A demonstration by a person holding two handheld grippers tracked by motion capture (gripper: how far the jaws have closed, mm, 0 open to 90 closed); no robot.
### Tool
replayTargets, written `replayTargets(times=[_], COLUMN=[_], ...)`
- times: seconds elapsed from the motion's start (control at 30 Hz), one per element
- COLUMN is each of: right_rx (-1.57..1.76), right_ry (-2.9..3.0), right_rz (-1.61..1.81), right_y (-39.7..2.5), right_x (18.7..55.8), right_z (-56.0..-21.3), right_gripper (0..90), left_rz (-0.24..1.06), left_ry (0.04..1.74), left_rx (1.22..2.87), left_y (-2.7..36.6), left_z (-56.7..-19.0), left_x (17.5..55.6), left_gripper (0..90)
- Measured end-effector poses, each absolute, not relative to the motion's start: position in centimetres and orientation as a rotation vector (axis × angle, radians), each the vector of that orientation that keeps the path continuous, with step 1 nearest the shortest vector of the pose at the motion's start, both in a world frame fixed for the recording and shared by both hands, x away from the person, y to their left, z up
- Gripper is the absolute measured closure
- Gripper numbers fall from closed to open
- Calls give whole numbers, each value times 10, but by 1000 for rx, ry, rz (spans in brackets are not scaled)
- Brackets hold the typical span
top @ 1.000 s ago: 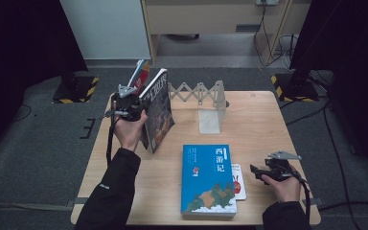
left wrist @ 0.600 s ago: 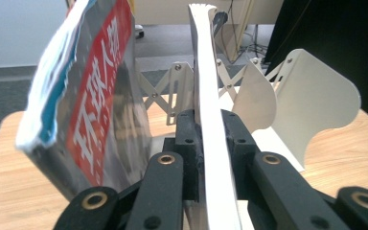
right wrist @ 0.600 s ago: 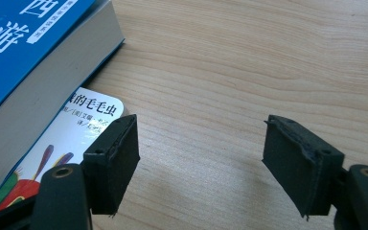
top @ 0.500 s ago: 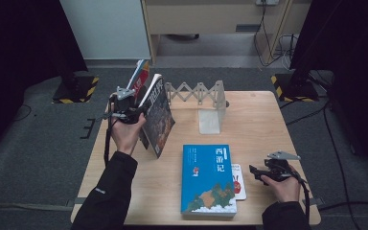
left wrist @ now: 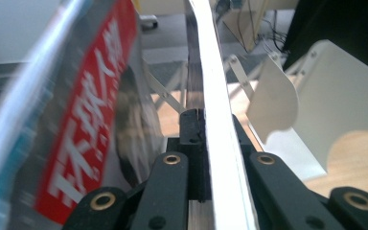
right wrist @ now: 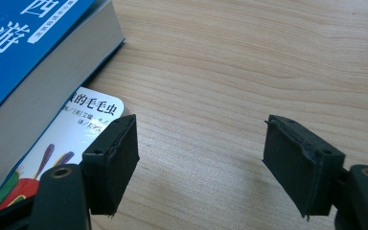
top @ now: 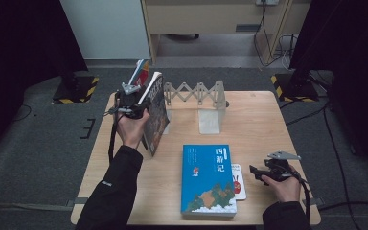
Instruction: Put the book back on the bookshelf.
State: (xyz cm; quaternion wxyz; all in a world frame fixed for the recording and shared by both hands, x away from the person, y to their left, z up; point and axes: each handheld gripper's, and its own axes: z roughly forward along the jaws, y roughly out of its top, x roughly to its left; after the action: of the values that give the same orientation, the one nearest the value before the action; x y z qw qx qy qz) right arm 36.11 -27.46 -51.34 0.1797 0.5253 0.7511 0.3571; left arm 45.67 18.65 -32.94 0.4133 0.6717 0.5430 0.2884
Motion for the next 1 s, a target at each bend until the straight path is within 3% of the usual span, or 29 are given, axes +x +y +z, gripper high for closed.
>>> replayTargets(times=[0.23,0.57,1.0], right_rx=[1483,1482,1482], right_ry=[2120,2127,2124], right_rz=[1013,1015,1013], right_y=[-275,-276,-276], right_x=[361,362,363], right_z=[-513,-513,-514], right_gripper=[280,281,283], left_rz=[797,844,928], left_ry=[1401,1462,1484], left_rx=[1602,1576,1570], left_y=[187,175,181], left_z=[-320,-340,-348], left_x=[474,498,504], left_gripper=[822,822,820])
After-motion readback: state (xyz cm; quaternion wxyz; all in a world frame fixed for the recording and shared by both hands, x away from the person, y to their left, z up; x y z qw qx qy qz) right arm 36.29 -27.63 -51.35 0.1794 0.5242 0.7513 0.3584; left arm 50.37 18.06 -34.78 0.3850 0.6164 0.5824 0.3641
